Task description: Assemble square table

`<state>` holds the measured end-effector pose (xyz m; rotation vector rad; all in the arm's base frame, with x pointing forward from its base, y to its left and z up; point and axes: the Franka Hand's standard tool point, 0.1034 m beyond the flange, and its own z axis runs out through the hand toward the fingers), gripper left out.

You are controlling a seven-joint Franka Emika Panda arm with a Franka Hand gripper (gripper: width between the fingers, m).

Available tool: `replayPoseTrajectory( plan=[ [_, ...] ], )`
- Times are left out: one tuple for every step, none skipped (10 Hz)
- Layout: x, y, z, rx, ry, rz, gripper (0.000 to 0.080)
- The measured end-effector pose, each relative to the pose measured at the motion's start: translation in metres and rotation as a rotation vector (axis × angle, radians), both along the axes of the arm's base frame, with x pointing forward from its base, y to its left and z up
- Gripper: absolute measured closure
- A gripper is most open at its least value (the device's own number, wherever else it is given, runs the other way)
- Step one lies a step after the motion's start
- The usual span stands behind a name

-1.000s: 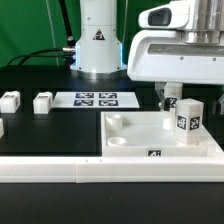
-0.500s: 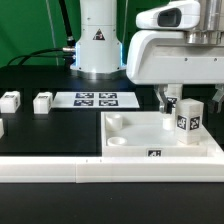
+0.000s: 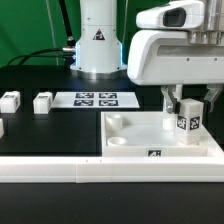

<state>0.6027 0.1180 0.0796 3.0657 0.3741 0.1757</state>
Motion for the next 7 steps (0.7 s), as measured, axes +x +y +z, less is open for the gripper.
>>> replayPoseTrajectory(
  plan=[
    [-0.0001, -0.0002, -0.0001, 0.002, 0.0, -0.016, 0.0508],
    [-0.0001, -0.0002, -0.0002, 0.002, 0.0, -0.016, 0.0508],
    [-0.0001, -0.0001, -0.0002, 0.006, -0.001, -0.048, 0.0508],
    [-0.0002, 0.0, -0.0002, 0.015, -0.004, -0.122, 0.0508],
    [-0.0002, 0.0, -0.0002, 0.024, -0.006, -0.194, 0.0508],
    [-0.0003, -0.0002, -0.0003, 0.033, -0.008, -0.259, 0.0508],
    [-0.0012, 0.0011, -0.0008, 0.05, -0.009, -0.377, 0.0507]
  ],
)
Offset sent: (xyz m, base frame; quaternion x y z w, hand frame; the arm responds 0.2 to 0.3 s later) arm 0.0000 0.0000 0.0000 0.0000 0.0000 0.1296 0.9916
